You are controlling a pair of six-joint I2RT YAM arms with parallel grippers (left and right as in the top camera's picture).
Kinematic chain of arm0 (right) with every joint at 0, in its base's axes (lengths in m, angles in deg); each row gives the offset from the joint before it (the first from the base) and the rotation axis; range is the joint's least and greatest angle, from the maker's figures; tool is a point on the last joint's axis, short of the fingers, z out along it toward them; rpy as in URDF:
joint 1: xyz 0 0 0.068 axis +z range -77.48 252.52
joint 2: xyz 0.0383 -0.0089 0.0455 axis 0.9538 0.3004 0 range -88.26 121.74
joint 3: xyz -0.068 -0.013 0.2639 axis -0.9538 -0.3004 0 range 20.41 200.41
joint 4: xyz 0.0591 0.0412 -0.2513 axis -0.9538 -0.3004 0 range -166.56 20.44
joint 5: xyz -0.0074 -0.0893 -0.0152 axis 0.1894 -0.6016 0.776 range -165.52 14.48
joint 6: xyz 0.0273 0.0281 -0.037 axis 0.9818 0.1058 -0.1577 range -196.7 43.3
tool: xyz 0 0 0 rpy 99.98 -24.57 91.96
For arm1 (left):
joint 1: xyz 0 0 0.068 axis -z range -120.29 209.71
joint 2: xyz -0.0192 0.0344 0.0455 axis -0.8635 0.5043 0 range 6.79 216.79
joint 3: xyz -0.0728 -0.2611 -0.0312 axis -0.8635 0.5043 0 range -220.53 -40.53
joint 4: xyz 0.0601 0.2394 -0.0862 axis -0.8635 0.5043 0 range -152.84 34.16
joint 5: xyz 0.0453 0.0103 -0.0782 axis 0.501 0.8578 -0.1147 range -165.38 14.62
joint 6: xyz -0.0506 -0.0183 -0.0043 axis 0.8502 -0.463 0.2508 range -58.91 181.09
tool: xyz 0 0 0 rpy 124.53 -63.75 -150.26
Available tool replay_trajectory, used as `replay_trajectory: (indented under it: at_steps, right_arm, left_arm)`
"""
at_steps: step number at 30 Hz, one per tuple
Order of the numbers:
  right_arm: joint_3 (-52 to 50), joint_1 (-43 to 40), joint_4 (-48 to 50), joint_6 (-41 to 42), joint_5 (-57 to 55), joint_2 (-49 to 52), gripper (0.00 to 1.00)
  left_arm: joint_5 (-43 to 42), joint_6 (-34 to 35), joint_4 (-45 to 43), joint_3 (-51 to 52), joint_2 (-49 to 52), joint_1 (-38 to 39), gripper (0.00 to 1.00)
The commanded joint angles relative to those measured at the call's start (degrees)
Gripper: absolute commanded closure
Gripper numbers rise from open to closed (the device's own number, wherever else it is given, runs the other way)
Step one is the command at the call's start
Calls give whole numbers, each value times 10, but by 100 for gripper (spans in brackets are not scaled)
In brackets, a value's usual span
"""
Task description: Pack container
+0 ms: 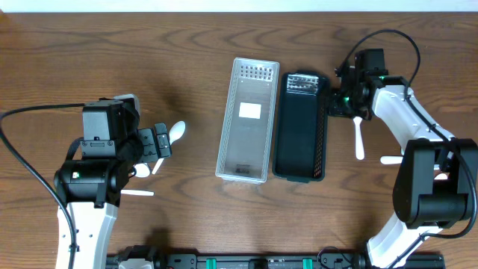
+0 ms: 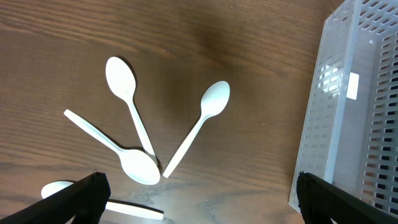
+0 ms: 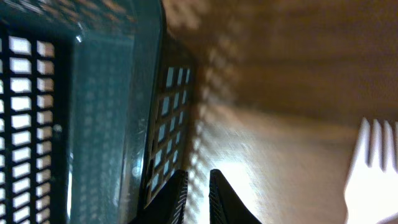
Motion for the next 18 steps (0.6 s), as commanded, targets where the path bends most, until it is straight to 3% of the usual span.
replay_trajectory:
  at_steps: [1, 18]
  right_arm:
    - [9, 10, 15, -11, 31, 4, 83]
    - [9, 12, 22, -41, 96, 4, 81]
  left_arm:
    - [1, 2, 2, -10, 1, -2, 2]
    - [1, 2, 2, -10, 1, -2, 2]
